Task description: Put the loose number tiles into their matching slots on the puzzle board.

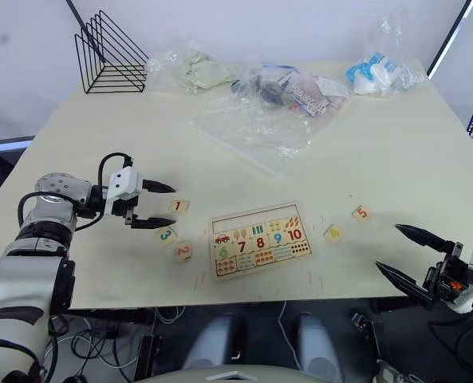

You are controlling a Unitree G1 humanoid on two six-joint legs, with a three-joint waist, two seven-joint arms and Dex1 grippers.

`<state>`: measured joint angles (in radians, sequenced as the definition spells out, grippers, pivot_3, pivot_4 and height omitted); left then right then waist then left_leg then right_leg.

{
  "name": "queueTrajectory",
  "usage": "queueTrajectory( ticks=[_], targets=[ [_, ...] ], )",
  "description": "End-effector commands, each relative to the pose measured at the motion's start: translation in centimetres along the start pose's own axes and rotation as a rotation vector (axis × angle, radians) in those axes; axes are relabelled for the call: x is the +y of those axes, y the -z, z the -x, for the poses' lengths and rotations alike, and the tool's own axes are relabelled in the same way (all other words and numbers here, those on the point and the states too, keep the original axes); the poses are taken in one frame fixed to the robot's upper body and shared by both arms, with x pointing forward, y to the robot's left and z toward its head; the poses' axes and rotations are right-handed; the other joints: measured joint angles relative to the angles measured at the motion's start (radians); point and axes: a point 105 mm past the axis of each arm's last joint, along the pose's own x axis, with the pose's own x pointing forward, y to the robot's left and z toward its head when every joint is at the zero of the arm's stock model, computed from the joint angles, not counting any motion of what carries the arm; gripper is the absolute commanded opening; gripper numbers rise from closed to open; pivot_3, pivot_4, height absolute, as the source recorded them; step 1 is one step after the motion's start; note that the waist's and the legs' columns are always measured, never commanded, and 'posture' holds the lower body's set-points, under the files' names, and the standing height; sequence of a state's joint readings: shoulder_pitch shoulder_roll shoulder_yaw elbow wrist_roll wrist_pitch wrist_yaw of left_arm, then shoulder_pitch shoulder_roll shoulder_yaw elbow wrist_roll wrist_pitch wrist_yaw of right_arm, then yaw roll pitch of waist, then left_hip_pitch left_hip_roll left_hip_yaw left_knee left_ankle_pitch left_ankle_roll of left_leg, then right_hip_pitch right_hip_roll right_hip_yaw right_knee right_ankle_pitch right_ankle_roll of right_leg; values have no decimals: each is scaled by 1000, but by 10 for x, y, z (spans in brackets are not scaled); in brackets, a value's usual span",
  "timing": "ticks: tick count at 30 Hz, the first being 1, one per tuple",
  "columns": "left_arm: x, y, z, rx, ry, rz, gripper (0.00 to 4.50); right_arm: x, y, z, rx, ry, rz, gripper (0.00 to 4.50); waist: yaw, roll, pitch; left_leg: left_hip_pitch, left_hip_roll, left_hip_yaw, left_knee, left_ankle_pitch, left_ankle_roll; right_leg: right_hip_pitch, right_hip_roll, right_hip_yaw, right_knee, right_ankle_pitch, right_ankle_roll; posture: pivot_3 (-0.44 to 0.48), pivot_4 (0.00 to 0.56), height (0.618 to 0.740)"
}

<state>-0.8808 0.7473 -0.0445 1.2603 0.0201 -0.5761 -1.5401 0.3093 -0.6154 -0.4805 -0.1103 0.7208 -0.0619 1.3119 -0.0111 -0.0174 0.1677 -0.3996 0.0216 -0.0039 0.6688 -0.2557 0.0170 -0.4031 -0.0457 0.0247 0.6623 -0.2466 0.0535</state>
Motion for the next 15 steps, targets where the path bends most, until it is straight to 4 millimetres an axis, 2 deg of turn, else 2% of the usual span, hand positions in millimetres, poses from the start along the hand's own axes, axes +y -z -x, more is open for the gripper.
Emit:
queueTrajectory(
  ticks=[1,8,14,15],
  targets=[
    [8,-3,0,17,-47,-17,4378,-1,-13,1,-33,10,47,4500,1,0,0,0,0,0,0,0,0,0,0,0,0,0,0,0,150,740],
    [15,-2,-4,13,-99,23,4378,-2,-14,1,-34,15,54,4500,3,0,0,0,0,0,0,0,0,0,0,0,1,0,0,0,150,740],
    [10,0,-7,7,-68,47,4378,-2,-15,2,-35,7,55,4500,4,0,0,0,0,0,0,0,0,0,0,0,1,0,0,0,150,740],
    [9,0,-7,3,-57,54,3857,-2,-15,3,-36,7,56,4500,4,0,0,0,0,0,0,0,0,0,0,0,1,0,0,0,150,740]
  ],
)
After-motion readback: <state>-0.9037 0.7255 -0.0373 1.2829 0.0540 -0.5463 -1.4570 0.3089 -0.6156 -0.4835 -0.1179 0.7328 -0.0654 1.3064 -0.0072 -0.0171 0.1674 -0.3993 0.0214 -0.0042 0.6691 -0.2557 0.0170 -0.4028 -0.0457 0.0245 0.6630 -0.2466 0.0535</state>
